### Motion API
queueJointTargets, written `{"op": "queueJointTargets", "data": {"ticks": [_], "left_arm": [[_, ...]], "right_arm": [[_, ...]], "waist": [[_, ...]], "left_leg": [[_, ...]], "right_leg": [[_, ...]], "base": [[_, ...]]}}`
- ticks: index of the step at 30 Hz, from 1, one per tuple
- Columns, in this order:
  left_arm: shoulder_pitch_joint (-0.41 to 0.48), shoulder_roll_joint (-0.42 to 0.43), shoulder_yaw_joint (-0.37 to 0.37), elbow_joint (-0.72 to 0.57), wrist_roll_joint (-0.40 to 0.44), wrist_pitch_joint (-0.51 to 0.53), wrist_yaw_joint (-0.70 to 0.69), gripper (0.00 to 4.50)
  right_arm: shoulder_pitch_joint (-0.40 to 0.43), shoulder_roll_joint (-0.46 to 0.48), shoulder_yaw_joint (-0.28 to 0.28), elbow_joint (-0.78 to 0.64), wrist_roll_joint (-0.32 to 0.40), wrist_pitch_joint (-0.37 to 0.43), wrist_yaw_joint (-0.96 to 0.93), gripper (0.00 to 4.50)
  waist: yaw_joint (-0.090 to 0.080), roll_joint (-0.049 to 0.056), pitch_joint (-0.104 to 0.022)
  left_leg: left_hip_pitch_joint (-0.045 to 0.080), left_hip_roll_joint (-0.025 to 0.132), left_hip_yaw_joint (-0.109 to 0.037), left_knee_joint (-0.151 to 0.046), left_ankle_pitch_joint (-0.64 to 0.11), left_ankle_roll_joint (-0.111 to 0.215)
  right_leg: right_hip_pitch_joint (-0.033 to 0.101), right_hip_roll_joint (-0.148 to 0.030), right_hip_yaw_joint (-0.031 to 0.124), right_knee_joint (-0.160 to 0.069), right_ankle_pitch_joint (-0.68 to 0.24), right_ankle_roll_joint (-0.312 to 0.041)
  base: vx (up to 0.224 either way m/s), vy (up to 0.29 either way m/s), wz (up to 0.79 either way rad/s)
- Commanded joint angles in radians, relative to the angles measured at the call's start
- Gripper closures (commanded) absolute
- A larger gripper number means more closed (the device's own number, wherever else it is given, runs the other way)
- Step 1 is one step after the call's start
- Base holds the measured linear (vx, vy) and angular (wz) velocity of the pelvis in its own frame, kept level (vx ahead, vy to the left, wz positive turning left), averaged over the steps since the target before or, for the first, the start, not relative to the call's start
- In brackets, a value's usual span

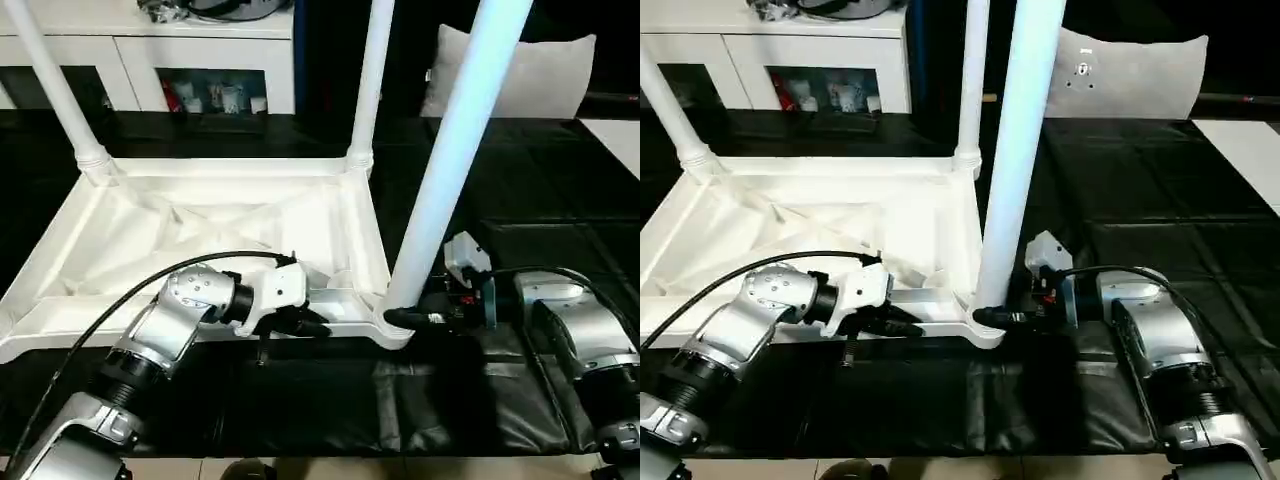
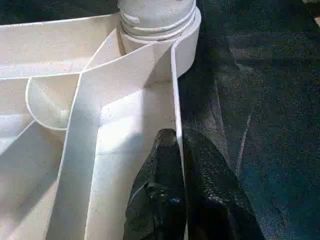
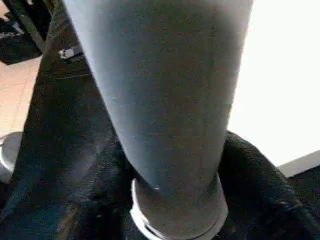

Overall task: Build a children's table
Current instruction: Rotate leg to tighten

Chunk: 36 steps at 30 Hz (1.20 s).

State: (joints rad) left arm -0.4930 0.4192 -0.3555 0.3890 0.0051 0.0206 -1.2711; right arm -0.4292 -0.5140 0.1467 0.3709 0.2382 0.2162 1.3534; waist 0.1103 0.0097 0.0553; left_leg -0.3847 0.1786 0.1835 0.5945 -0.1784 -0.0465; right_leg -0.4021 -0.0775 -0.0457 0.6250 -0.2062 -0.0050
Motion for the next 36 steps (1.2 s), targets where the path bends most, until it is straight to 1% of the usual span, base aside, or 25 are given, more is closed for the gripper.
{"op": "queueJointTargets", "data": {"ticks": [1,5,7,8,9,10,12,13,14,15,17,18,19,20,21,22,23,24,25,27,28,30,32,34,36], "left_arm": [[0.002,0.007,-0.03,-0.002,0.005,-0.018,-0.037,4.5],[0.003,0.007,-0.029,-0.001,0.005,-0.018,-0.036,4.5],[0.002,-0.006,-0.02,-0.004,0.01,0.029,0.013,4.5],[0.001,-0.012,-0.016,-0.007,0.01,0.046,0.028,4.5],[-0.003,-0.029,-0.008,-0.013,0.011,0.083,0.06,4.5],[-0.003,-0.03,-0.008,-0.013,0.011,0.087,0.063,4.5],[-0.013,-0.059,-0.003,-0.019,0.023,0.163,0.119,4.5],[-0.013,-0.059,-0.003,-0.019,0.023,0.163,0.119,4.5],[-0.022,-0.091,0.005,-0.02,0.027,0.196,0.168,4.5],[-0.028,-0.113,0.01,-0.021,0.028,0.224,0.198,4.5],[-0.046,-0.163,0.023,-0.013,0.029,0.271,0.265,4.5],[-0.059,-0.201,0.028,-0.006,0.033,0.299,0.312,4.5],[-0.06,-0.202,0.028,-0.005,0.033,0.3,0.313,4.5],[-0.08,-0.261,0.029,0.007,0.043,0.339,0.382,4.5],[-0.085,-0.281,0.026,0.008,0.048,0.354,0.403,4.5],[-0.092,-0.305,0.027,0.014,0.051,0.368,0.43,4.5],[-0.107,-0.344,0.031,0.031,0.063,0.382,0.485,4.5],[-0.107,-0.344,0.031,0.031,0.063,0.382,0.485,4.5],[-0.114,-0.358,0.032,0.04,0.069,0.384,0.506,4.5],[-0.12,-0.381,0.037,0.044,0.078,0.397,0.53,4.5],[-0.121,-0.386,0.039,0.042,0.079,0.401,0.535,4.5],[-0.116,-0.384,0.042,0.033,0.083,0.404,0.537,4.5],[-0.109,-0.36,0.046,0.028,0.089,0.392,0.53,4.5],[-0.102,-0.335,0.046,0.026,0.088,0.366,0.513,4.5],[-0.095,-0.308,0.043,0.025,0.087,0.334,0.482,4.5]], "right_arm": [[0.008,-0.01,0.003,-0.028,0.014,0.013,0.014,2.37],[0.012,-0.007,0.006,-0.033,0.015,0.015,0.014,2.5],[0.036,0.026,-0.005,-0.083,0.057,0.066,-0.012,2.52],[0.042,0.039,-0.01,-0.097,0.067,0.077,-0.029,2.52],[0.045,0.069,-0.017,-0.113,0.066,0.094,-0.085,2.53],[0.044,0.072,-0.017,-0.113,0.065,0.096,-0.091,2.53],[0.036,0.124,-0.02,-0.111,0.035,0.126,-0.203,2.53],[0.036,0.124,-0.02,-0.111,0.035,0.126,-0.203,2.53],[0.027,0.166,-0.02,-0.101,0.011,0.147,-0.285,2.53],[0.02,0.194,-0.02,-0.094,-0.006,0.158,-0.339,2.53],[0.003,0.242,-0.018,-0.077,-0.032,0.185,-0.425,2.53],[-0.016,0.282,-0.023,-0.058,-0.052,0.21,-0.496,2.53],[-0.016,0.283,-0.023,-0.057,-0.053,0.211,-0.498,2.53],[-0.058,0.356,-0.054,-0.008,-0.075,0.255,-0.642,2.53],[-0.075,0.385,-0.072,0.013,-0.079,0.276,-0.708,2.53],[-0.096,0.412,-0.092,0.042,-0.08,0.279,-0.772,2.53],[-0.122,0.444,-0.107,0.083,-0.091,0.267,-0.853,2.53],[-0.122,0.444,-0.107,0.083,-0.091,0.267,-0.853,2.53],[-0.131,0.452,-0.106,0.097,-0.098,0.26,-0.874,2.53],[-0.137,0.465,-0.095,0.105,-0.128,0.234,-0.892,2.53],[-0.139,0.47,-0.096,0.108,-0.131,0.22,-0.889,2.19],[-0.143,0.481,-0.112,0.105,-0.127,0.202,-0.883,1.85],[-0.139,0.472,-0.125,0.092,-0.122,0.182,-0.866,1.78],[-0.132,0.448,-0.127,0.085,-0.115,0.162,-0.843,1.48],[-0.122,0.42,-0.131,0.07,-0.103,0.156,-0.813,1.36]], "waist": [[0.0,-0.013,-0.062],[-0.001,-0.013,-0.062],[-0.001,-0.015,-0.059],[0.001,-0.013,-0.059],[0.0,-0.014,-0.059],[-0.002,-0.014,-0.058],[-0.008,-0.014,-0.052],[-0.01,-0.015,-0.051],[-0.014,-0.008,-0.048],[-0.022,-0.011,-0.047],[-0.031,-0.012,-0.047],[-0.036,-0.013,-0.047],[-0.04,-0.012,-0.047],[-0.047,-0.012,-0.048],[-0.054,-0.011,-0.046],[-0.056,-0.011,-0.048],[-0.062,-0.012,-0.049],[-0.061,-0.011,-0.05],[-0.062,-0.014,-0.051],[-0.06,-0.012,-0.053],[-0.059,-0.012,-0.054],[-0.058,-0.012,-0.055],[-0.057,-0.012,-0.054],[-0.058,-0.011,-0.051],[-0.059,-0.014,-0.051]], "left_leg": [[0.017,0.054,-0.014,-0.064,-0.151,0.081],[0.018,0.054,-0.014,-0.065,-0.162,0.076],[0.018,0.054,-0.013,-0.066,-0.161,0.075],[0.018,0.055,-0.014,-0.066,-0.158,0.076],[0.019,0.055,-0.015,-0.067,-0.159,0.073],[0.018,0.054,-0.014,-0.068,-0.163,0.07],[0.02,0.05,-0.016,-0.073,-0.211,0.043],[0.022,0.051,-0.017,-0.074,-0.221,0.035],[0.022,0.051,-0.019,-0.077,-0.235,0.023],[0.02,0.05,-0.021,-0.08,-0.249,0.011],[0.018,0.048,-0.024,-0.083,-0.26,0.0],[0.02,0.046,-0.024,-0.083,-0.263,-0.003],[0.022,0.046,-0.023,-0.083,-0.265,-0.005],[0.019,0.045,-0.025,-0.082,-0.26,-0.008],[0.02,0.044,-0.026,-0.083,-0.267,-0.012],[0.022,0.043,-0.025,-0.083,-0.269,-0.014],[0.018,0.043,-0.025,-0.082,-0.253,-0.012],[0.022,0.043,-0.024,-0.081,-0.251,-0.009],[0.022,0.044,-0.023,-0.08,-0.247,-0.004],[0.019,0.044,-0.02,-0.079,-0.215,0.012],[0.016,0.044,-0.02,-0.078,-0.198,0.021],[0.014,0.044,-0.019,-0.077,-0.18,0.039],[0.014,0.044,-0.019,-0.077,-0.175,0.048],[0.015,0.045,-0.02,-0.08,-0.198,0.044],[0.015,0.045,-0.02,-0.08,-0.211,0.044]], "right_leg": [[0.047,-0.067,0.039,-0.072,-0.11,-0.253],[0.046,-0.067,0.039,-0.074,-0.124,-0.254],[0.046,-0.065,0.04,-0.073,-0.129,-0.247],[0.045,-0.068,0.041,-0.074,-0.128,-0.245],[0.044,-0.068,0.04,-0.074,-0.133,-0.244],[0.044,-0.067,0.04,-0.075,-0.142,-0.243],[0.041,-0.07,0.041,-0.086,-0.246,-0.225],[0.04,-0.071,0.042,-0.09,-0.274,-0.217],[0.038,-0.071,0.043,-0.092,-0.309,-0.201],[0.038,-0.069,0.043,-0.096,-0.327,-0.191],[0.04,-0.069,0.041,-0.096,-0.348,-0.179],[0.037,-0.069,0.041,-0.099,-0.352,-0.175],[0.034,-0.068,0.043,-0.099,-0.351,-0.178],[0.037,-0.067,0.042,-0.099,-0.342,-0.181],[0.034,-0.068,0.042,-0.102,-0.355,-0.181],[0.034,-0.068,0.041,-0.102,-0.359,-0.179],[0.036,-0.069,0.042,-0.103,-0.334,-0.182],[0.034,-0.068,0.042,-0.103,-0.322,-0.182],[0.035,-0.067,0.042,-0.103,-0.305,-0.183],[0.04,-0.066,0.042,-0.099,-0.238,-0.191],[0.041,-0.065,0.042,-0.096,-0.206,-0.195],[0.045,-0.066,0.041,-0.093,-0.161,-0.206],[0.045,-0.066,0.041,-0.093,-0.151,-0.211],[0.044,-0.067,0.04,-0.097,-0.186,-0.209],[0.045,-0.067,0.041,-0.098,-0.205,-0.201]], "base": [[0.0,0.0,0.0],[0.0,0.0,0.0],[0.0,0.0,0.0],[0.0,0.0,0.0],[0.0,0.0,0.0],[0.0,0.0,0.0],[0.0,0.0,0.0],[0.0,0.0,0.0],[0.0,0.0,0.0],[0.0,0.0,0.0],[0.0,0.0,0.0],[0.0,0.0,0.0],[0.0,0.0,0.0],[0.0,0.0,0.0],[0.0,0.0,0.0],[0.0,0.0,0.0],[0.0,0.0,0.0],[0.0,0.0,0.0],[0.0,0.0,0.0],[0.0,0.0,0.0],[0.0,0.0,0.0],[0.0,0.0,0.0],[0.0,0.0,0.0],[0.0,0.0,0.0],[0.0,0.0,0.0]]}}
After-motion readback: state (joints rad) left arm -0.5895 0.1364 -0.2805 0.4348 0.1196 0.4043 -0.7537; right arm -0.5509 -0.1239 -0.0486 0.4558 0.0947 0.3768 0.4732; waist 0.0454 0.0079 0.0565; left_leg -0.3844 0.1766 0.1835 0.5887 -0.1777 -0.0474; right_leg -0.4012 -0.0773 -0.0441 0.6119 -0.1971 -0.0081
